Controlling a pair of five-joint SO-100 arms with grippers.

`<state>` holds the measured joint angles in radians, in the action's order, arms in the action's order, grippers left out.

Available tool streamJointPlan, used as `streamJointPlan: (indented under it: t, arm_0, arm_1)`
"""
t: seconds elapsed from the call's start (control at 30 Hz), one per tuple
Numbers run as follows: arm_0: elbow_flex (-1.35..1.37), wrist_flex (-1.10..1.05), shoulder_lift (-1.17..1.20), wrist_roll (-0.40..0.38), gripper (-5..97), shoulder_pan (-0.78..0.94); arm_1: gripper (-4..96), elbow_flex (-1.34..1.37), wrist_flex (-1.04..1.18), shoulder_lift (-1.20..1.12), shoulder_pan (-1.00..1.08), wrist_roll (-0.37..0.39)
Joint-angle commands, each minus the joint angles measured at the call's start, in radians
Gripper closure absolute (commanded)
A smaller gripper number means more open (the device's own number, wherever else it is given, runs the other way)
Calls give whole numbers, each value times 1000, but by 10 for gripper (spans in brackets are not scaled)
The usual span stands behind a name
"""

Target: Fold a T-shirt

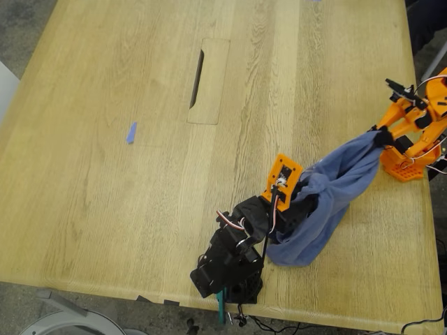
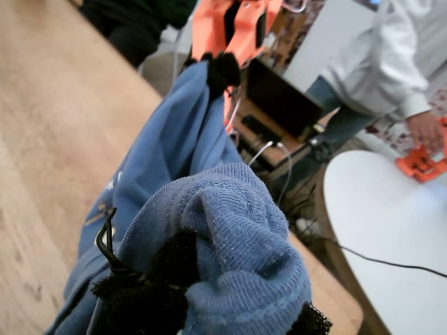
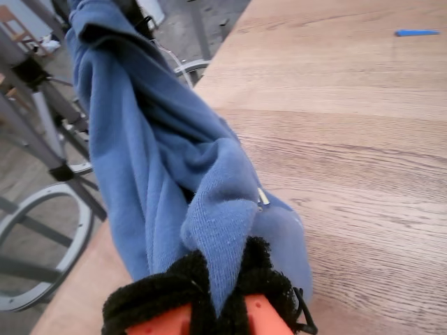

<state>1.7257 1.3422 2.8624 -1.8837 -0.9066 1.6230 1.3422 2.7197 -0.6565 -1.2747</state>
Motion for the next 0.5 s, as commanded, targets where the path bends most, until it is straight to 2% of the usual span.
streamJointPlan:
  t: [0.0,0.17,0.47]
  arm_0:
    - [127,-17,115,2,920,46]
    - [413,-126,268,-2,920,110]
    - [746,-388,357,6,920,313]
  arm_1:
    - [912,126,-112,40,51,-15]
    - [912,364,-353,61,141,-20]
    - [912,660,-762,-3,316,-34]
